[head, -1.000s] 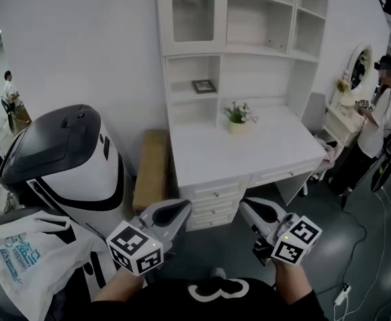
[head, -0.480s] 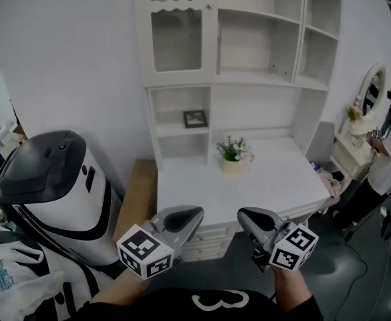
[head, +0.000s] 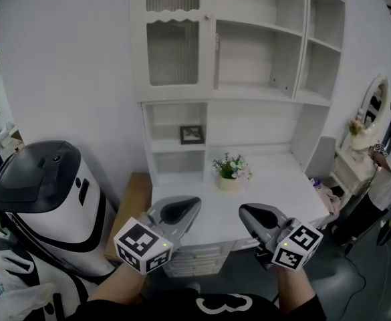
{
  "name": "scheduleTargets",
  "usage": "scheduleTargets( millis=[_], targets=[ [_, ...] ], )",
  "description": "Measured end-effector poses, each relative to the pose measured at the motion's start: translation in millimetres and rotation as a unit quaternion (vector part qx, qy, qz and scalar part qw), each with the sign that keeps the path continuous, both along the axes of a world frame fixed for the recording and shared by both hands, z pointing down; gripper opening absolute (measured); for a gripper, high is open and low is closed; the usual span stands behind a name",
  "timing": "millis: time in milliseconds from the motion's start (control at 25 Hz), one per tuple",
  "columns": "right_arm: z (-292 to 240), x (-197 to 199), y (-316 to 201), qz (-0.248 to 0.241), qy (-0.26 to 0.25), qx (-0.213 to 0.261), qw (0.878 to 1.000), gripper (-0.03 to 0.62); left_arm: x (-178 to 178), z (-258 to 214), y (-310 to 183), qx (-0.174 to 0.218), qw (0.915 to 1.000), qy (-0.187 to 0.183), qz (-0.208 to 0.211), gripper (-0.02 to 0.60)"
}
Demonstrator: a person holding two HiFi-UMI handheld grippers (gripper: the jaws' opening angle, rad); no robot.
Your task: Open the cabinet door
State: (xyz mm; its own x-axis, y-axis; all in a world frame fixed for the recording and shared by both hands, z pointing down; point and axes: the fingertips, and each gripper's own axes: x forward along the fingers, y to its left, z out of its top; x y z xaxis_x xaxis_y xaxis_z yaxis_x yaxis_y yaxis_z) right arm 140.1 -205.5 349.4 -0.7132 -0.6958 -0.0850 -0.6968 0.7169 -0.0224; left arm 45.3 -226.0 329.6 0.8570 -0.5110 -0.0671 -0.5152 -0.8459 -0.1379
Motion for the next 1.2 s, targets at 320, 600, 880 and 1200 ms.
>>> scheduleTargets(
  millis=[320, 600, 880, 1200],
  targets=[
    [-17, 41, -59, 0.029, 0.002, 0.008, 1.000, 0.003, 20, -40, -79, 0.032, 0.9982, 0.049, -0.010, 0.005],
    [-44, 74, -129, 0.057, 0.022, 0.010, 0.998, 0.003, 37, -97, -165, 0.102, 0.9943, 0.022, -0.021, 0.005],
    [-84, 88, -182, 0.072, 0.027, 0.043, 0.996, 0.003, 40, -187, -238, 0.211, 0.9757, 0.006, -0.060, 0.006],
    [-95, 92, -218, 0.069, 0.042, 0.056, 0.995, 0.003, 47, -276, -288, 0.337, 0.9302, -0.035, -0.142, 0.012]
  ],
)
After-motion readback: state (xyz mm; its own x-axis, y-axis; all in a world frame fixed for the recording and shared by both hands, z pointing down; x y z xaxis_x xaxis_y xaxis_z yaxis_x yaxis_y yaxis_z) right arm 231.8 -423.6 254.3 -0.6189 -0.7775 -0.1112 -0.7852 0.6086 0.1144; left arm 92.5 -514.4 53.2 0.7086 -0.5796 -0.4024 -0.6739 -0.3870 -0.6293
